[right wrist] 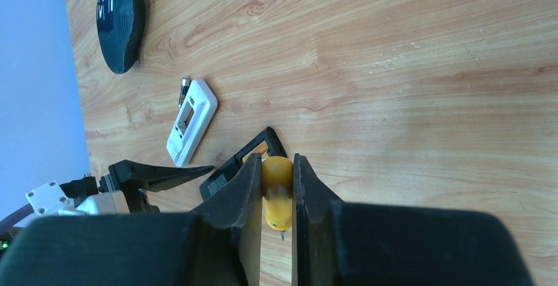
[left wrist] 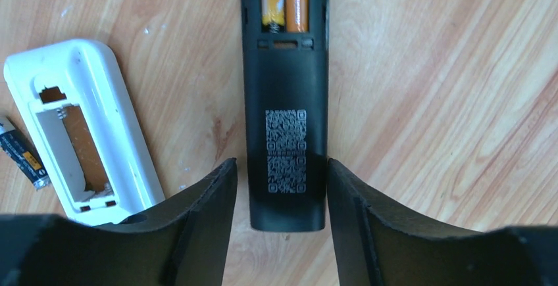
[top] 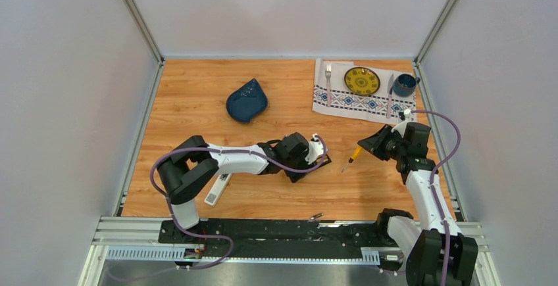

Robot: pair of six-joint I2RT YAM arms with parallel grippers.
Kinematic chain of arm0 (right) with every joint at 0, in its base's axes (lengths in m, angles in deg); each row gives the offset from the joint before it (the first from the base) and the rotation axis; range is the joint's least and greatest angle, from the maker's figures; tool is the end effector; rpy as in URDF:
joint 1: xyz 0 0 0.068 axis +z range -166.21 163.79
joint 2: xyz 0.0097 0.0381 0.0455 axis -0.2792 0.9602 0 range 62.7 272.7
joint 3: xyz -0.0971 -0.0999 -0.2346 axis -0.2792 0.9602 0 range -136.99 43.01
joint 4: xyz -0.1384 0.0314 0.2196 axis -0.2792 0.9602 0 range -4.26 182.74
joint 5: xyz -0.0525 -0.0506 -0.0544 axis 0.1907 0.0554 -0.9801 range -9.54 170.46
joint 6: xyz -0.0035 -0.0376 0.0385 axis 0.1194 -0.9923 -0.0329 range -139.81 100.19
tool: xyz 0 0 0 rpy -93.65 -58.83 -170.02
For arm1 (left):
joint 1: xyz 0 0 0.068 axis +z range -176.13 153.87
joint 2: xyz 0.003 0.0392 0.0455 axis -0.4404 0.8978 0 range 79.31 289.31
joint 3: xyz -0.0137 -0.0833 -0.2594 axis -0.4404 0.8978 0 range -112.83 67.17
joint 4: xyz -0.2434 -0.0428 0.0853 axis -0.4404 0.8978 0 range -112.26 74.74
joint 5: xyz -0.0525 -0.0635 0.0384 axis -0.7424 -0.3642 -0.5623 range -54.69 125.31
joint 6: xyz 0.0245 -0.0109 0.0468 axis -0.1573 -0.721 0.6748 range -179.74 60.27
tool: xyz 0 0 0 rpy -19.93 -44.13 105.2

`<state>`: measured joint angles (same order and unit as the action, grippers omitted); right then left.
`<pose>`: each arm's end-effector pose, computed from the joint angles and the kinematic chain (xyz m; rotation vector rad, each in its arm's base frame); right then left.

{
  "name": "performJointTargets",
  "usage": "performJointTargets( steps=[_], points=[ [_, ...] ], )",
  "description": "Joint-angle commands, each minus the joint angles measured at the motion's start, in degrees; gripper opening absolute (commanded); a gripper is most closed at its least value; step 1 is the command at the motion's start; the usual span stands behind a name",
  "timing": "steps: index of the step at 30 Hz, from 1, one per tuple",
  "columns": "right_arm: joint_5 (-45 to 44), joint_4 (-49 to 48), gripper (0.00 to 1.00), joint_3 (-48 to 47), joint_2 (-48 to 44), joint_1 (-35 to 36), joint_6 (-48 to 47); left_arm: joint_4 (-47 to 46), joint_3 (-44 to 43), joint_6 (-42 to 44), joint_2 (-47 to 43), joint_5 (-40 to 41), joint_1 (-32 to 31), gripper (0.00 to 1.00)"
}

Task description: Unload the batteries from the remote control

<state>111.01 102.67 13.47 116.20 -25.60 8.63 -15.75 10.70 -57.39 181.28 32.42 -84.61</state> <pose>0.1908 -0.0132 0.2126 0.4673 2.2357 0.7820 0.1849 -0.3049 0.1527 1.3047 2.1792 -0.4679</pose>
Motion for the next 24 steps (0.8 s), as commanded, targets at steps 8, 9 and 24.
performJointTargets(
  steps=[8,9,24],
  points=[
    [1.01,-2.42,0.00,-2.10,0.29,0.25,0.12,4.75,6.09,-3.48,1.74,1.49,-1.02,0.29],
    [1.09,-2.51,0.00,-1.84,0.38,0.33,0.29,5.01,6.63,-4.01,1.13,1.49,-1.63,0.28],
    [-6.80,-8.84,0.00,-4.82,7.06,16.05,2.93,4.31,17.35,-19.39,-9.16,9.75,-12.10,0.32]
  ],
)
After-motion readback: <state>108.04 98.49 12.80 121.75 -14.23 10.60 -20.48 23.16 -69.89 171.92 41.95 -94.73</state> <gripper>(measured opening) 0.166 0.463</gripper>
